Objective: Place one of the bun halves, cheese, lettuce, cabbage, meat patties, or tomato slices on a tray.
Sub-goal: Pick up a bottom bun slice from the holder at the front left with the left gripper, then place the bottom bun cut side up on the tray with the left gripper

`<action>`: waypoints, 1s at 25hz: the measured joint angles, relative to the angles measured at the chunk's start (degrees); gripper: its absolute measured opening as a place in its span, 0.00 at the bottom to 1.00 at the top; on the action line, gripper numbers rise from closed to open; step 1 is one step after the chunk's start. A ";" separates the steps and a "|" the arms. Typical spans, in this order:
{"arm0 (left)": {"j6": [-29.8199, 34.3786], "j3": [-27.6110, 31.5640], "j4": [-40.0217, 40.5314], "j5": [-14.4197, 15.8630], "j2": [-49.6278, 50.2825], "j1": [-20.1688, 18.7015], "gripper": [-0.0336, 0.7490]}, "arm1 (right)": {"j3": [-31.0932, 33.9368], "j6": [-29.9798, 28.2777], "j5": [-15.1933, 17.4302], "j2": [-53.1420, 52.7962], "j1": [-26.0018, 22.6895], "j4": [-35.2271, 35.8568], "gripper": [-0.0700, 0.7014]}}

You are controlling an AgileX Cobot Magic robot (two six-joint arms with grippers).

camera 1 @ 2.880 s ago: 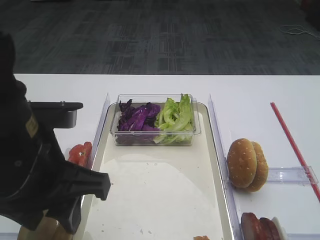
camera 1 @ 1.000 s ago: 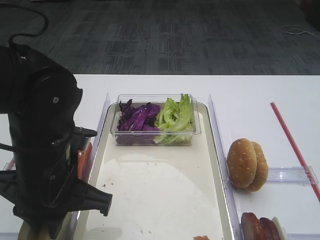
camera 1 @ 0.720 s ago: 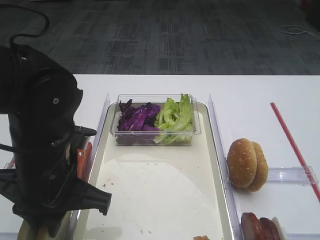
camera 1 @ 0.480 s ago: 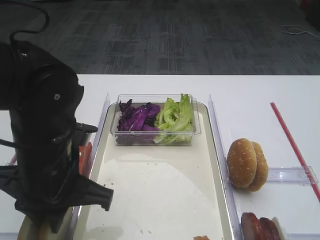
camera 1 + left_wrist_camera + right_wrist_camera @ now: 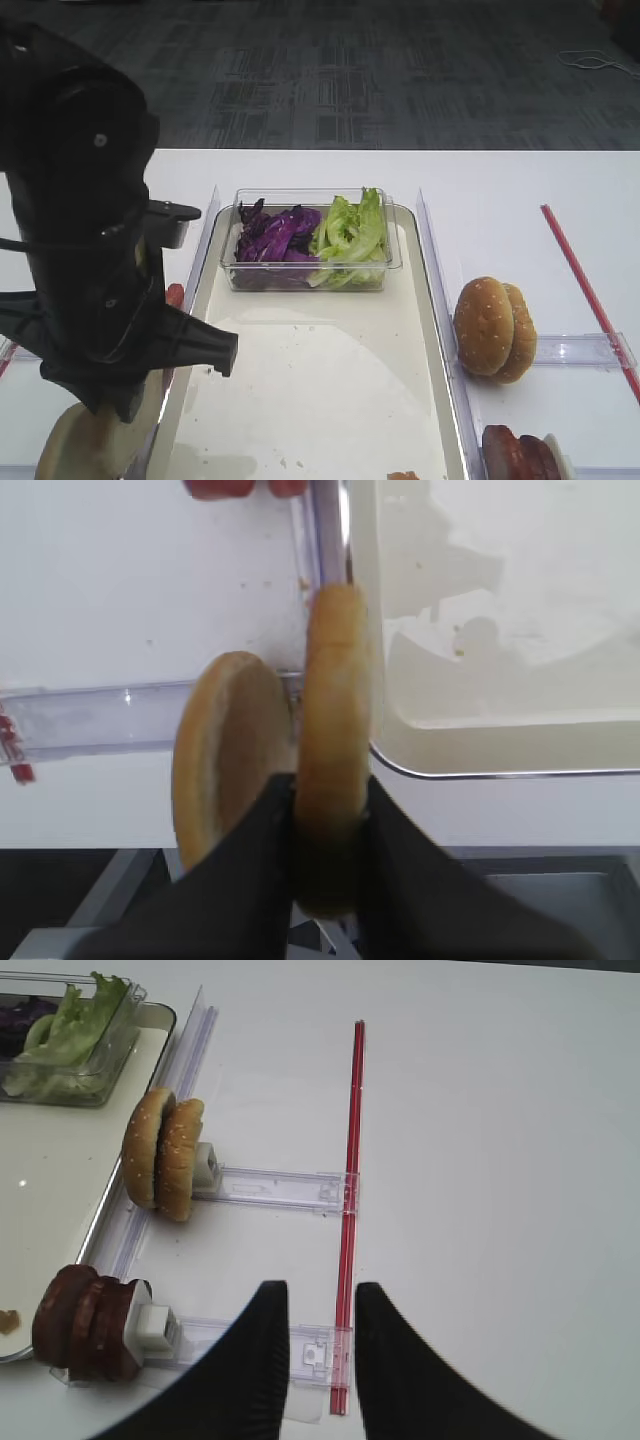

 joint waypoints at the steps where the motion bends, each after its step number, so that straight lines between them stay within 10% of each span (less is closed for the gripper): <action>1: 0.00 -0.09 -0.14 0.00 -0.86 -0.11 0.19 | 0.00 0.10 0.00 0.00 0.00 0.00 0.35; 14: 5.42 -0.09 -10.53 -1.17 -5.32 -0.10 0.19 | 0.00 0.11 0.00 0.00 0.00 0.00 0.35; 25: 21.86 8.90 -26.68 -17.30 -5.44 5.10 0.19 | 0.00 0.11 0.00 0.00 0.00 0.00 0.35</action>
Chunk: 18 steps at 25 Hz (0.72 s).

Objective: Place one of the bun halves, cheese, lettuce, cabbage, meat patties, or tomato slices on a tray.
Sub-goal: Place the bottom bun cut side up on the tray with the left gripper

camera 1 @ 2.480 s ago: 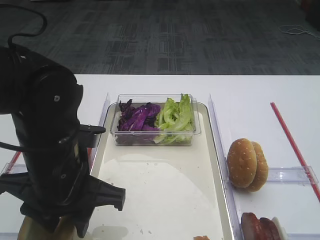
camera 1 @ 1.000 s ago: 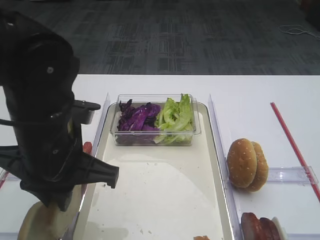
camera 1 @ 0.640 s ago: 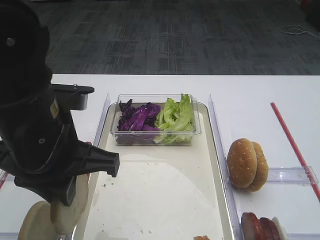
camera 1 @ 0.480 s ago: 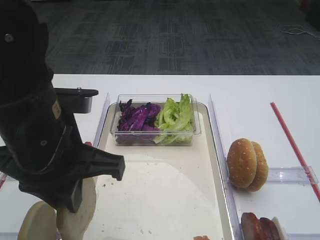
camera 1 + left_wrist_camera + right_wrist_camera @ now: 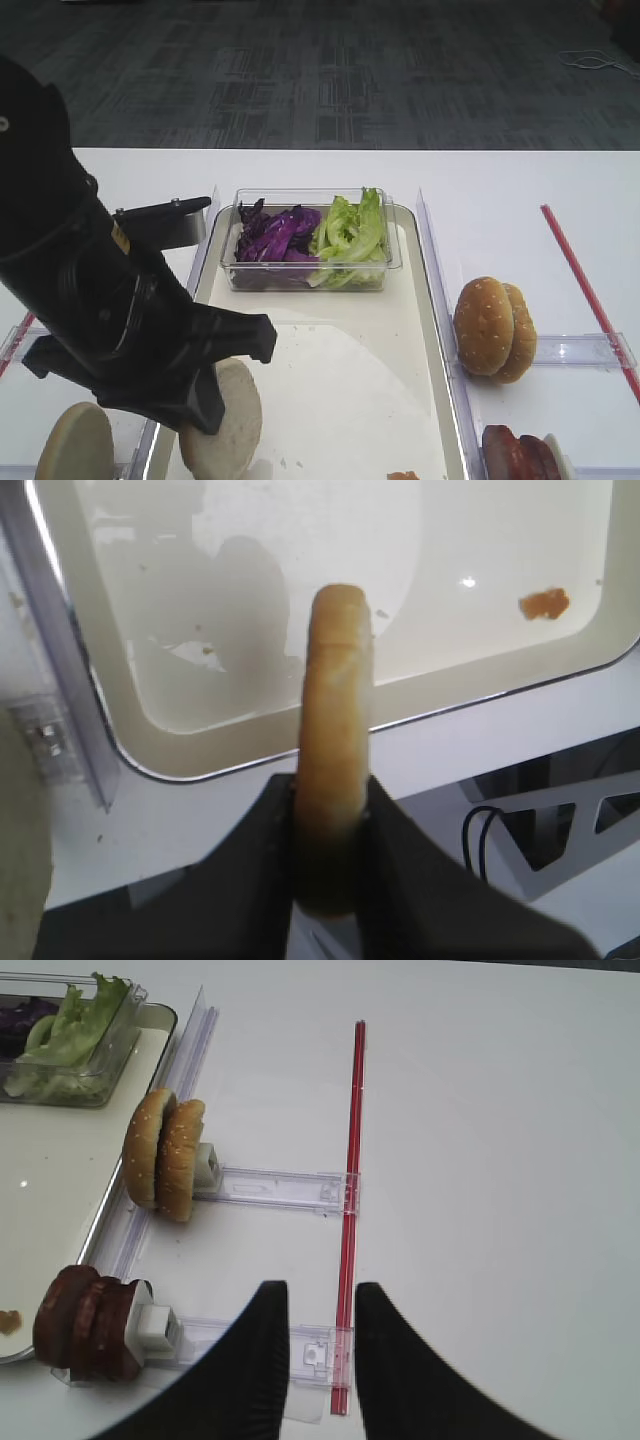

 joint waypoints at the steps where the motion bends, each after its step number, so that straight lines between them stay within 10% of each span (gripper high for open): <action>1: 2.45 0.86 -2.16 -1.71 -0.10 0.53 0.19 | 0.00 0.00 0.00 0.00 0.00 0.00 0.35; 10: 27.23 7.00 -22.64 -9.64 2.66 6.17 0.19 | 0.00 0.00 0.00 0.00 0.00 0.00 0.35; 18: 55.08 7.37 -47.33 -4.25 11.97 12.77 0.19 | 0.00 0.00 0.00 0.00 0.00 0.00 0.35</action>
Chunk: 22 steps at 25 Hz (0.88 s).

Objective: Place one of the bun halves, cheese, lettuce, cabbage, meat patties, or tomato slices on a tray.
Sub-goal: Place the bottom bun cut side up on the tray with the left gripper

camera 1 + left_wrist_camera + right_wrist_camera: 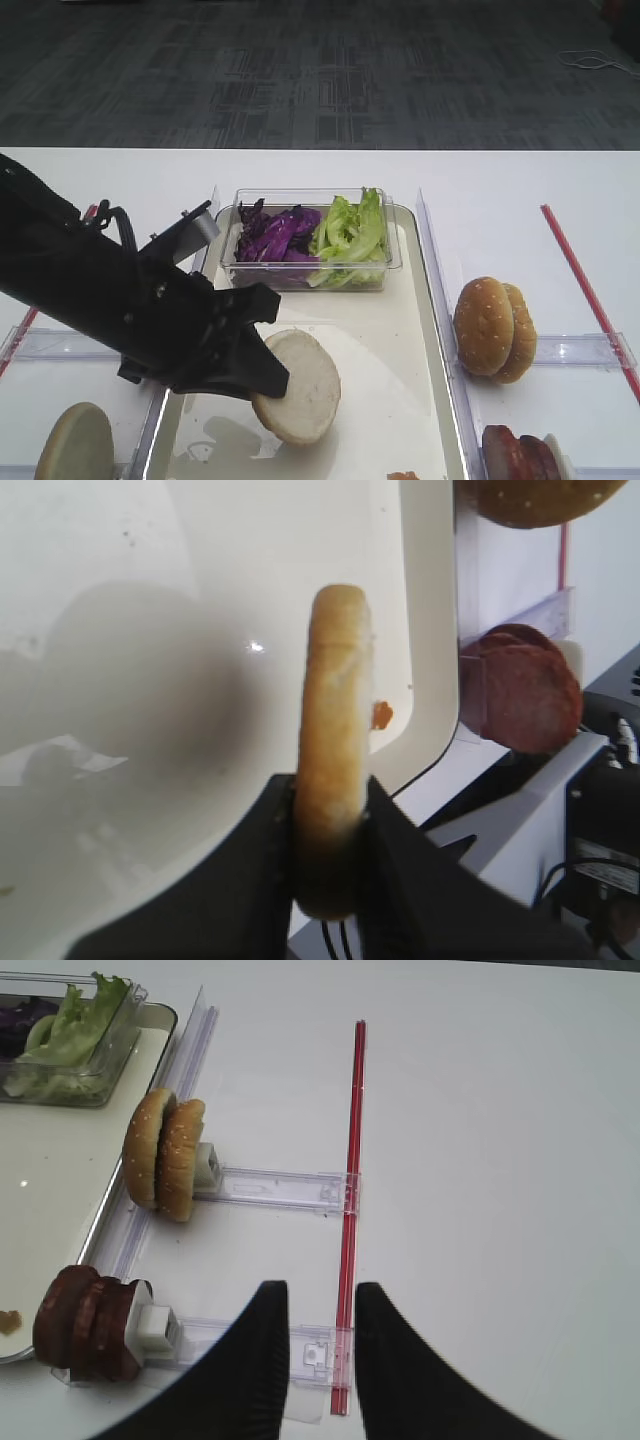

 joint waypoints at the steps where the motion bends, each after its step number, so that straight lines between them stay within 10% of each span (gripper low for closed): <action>1: 2.28 0.00 -1.59 1.38 1.32 0.95 0.19 | 0.00 0.00 0.00 0.00 0.00 0.00 0.35; 8: 12.58 0.00 -7.31 6.49 6.56 2.58 0.19 | 0.00 0.00 0.00 0.00 0.00 0.00 0.35; 22: 18.71 0.00 -12.41 6.58 10.48 2.86 0.19 | 0.00 0.00 0.00 0.00 0.00 0.00 0.35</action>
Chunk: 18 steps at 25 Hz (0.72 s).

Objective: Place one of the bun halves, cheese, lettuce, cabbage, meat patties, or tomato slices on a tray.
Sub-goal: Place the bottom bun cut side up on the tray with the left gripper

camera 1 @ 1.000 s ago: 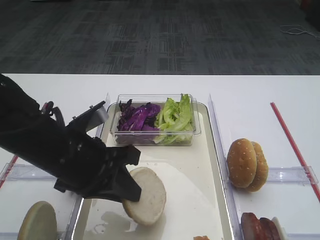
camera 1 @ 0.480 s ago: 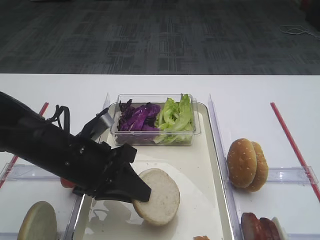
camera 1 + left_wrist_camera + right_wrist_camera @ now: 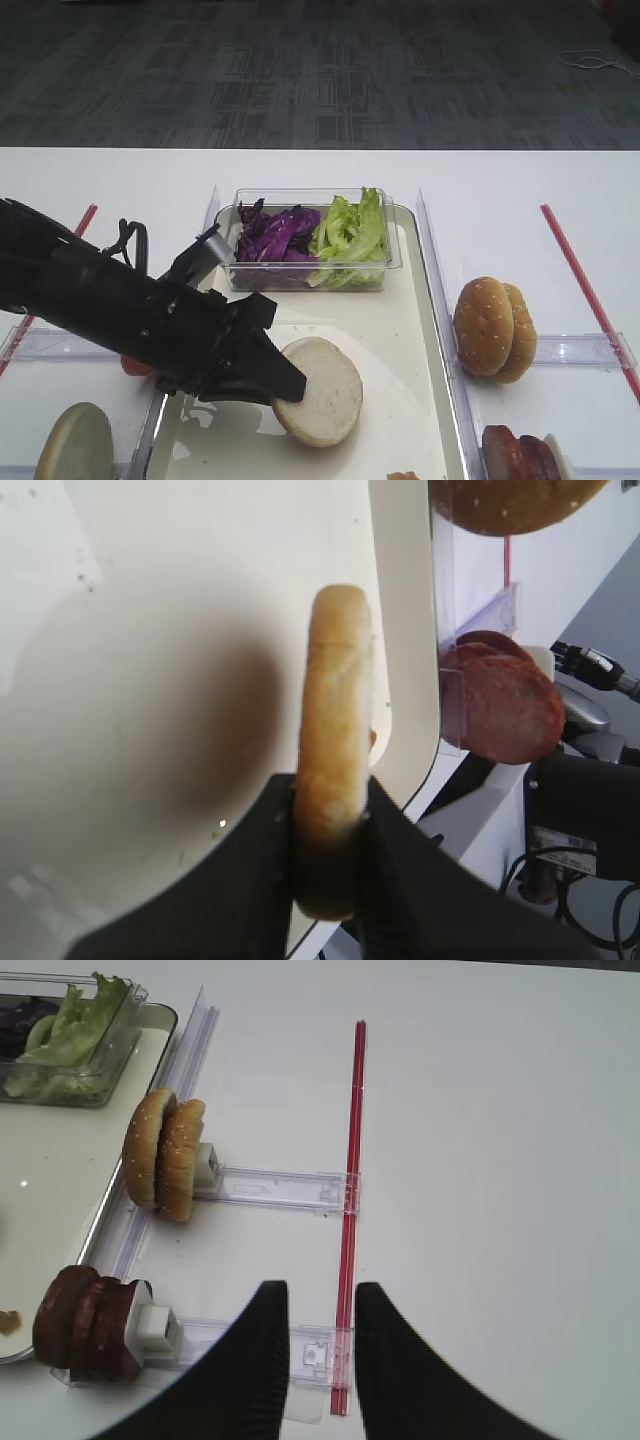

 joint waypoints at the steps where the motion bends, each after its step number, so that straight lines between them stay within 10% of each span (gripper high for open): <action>1: 0.24 0.00 -0.24 -0.15 0.00 0.00 0.19 | 0.00 0.00 0.00 0.00 0.00 0.00 0.35; 18: -0.43 0.00 -1.73 -0.73 2.29 0.00 0.20 | 0.00 0.00 0.00 0.00 0.00 0.00 0.35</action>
